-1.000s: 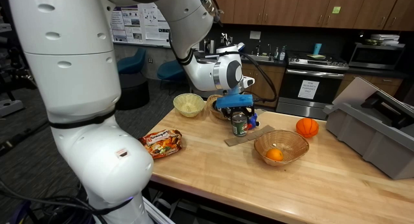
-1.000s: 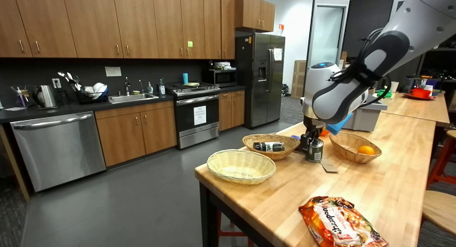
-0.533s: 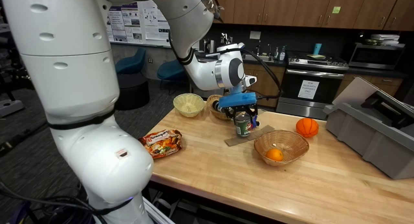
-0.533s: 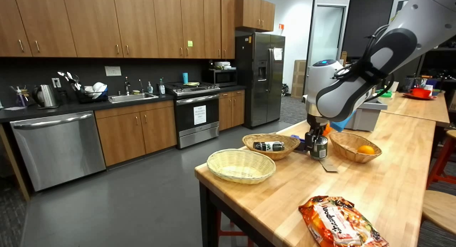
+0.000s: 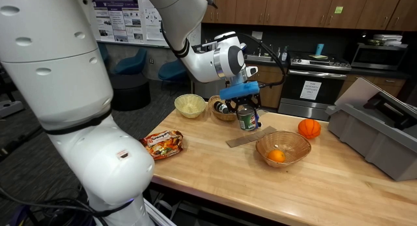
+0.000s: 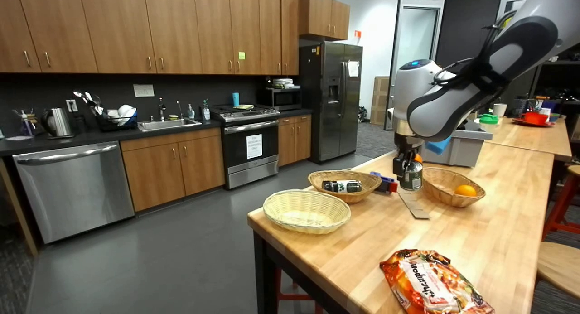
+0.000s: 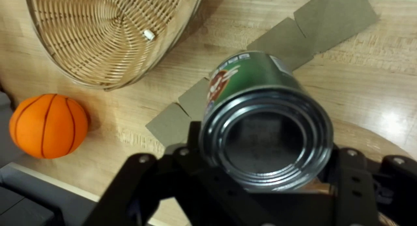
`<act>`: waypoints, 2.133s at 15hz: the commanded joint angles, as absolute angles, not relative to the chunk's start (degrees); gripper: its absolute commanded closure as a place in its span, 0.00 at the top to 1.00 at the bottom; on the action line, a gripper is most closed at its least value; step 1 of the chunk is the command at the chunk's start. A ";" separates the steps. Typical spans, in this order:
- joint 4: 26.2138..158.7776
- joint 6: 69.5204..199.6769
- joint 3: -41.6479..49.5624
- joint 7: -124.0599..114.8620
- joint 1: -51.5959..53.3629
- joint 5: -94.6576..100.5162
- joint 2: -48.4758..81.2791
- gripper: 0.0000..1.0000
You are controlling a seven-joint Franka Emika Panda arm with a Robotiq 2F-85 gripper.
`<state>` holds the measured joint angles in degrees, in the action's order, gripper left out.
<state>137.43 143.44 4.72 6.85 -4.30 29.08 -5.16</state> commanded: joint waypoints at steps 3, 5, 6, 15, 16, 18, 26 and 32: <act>138.73 143.29 1.75 7.50 -2.54 27.65 -10.35 0.50; 138.46 143.45 0.66 7.58 -1.74 27.30 -10.99 0.50; 138.41 143.57 0.17 7.92 -1.28 26.91 -11.46 0.50; 137.15 144.66 -3.14 10.34 2.36 25.78 -13.15 0.50; 137.04 145.07 -3.47 10.75 2.78 25.49 -12.97 0.50; 137.04 146.10 -3.99 12.11 3.80 24.52 -12.59 0.50; 137.69 147.17 -6.21 19.84 7.87 21.27 -12.81 0.50; 137.87 147.57 -8.43 24.22 11.15 20.97 -12.17 0.50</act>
<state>137.47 146.79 -7.73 20.78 9.73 21.95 -11.57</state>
